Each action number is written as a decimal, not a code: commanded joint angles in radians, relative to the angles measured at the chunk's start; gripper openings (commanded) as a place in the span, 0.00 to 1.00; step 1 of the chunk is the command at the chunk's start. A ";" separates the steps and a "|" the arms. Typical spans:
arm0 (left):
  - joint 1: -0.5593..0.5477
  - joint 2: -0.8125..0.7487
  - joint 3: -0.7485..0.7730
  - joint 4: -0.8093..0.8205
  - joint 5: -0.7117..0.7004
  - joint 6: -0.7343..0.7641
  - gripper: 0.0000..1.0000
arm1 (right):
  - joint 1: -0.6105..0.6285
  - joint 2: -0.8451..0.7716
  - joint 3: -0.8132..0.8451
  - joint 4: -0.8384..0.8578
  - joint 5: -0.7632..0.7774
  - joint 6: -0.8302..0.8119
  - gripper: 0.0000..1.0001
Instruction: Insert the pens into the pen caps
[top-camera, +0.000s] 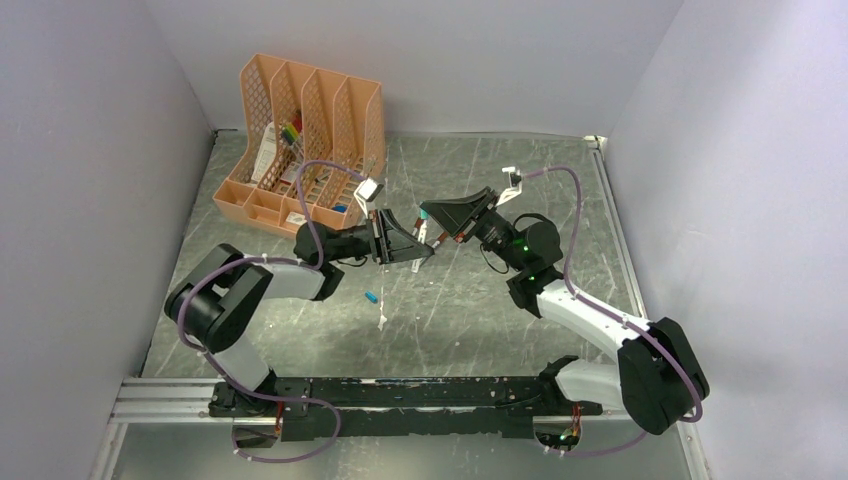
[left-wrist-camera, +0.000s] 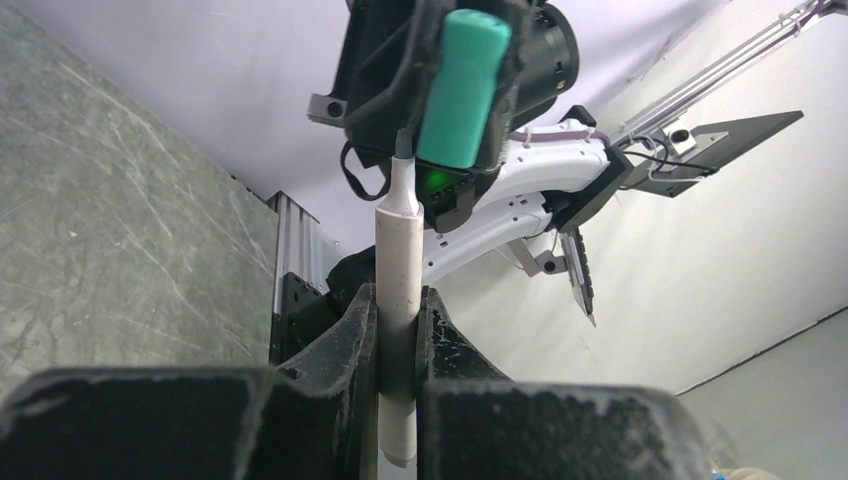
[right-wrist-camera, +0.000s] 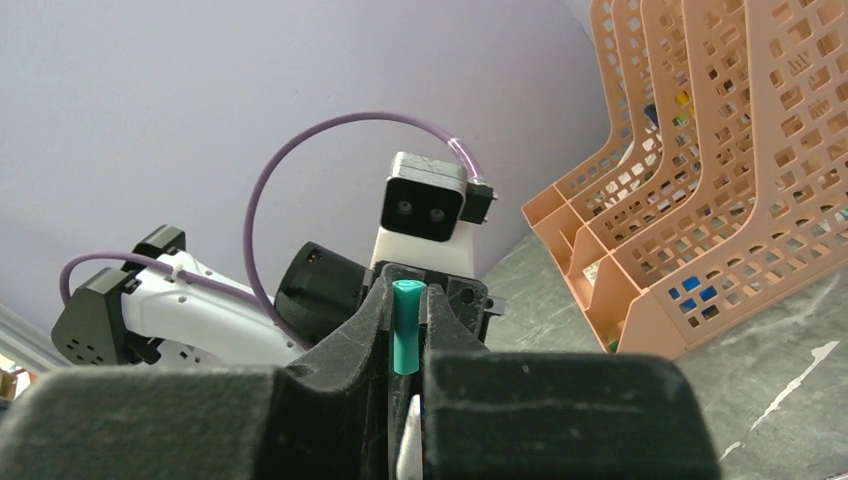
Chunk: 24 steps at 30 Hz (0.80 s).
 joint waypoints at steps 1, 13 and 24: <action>-0.013 -0.040 0.028 0.288 0.016 -0.010 0.07 | -0.003 0.008 -0.012 0.022 0.004 -0.018 0.00; -0.013 -0.054 0.019 0.285 0.021 -0.007 0.07 | -0.005 -0.009 0.013 -0.015 0.031 -0.048 0.00; -0.013 -0.057 0.016 0.261 0.032 0.015 0.07 | -0.011 -0.008 0.018 0.005 0.038 -0.041 0.00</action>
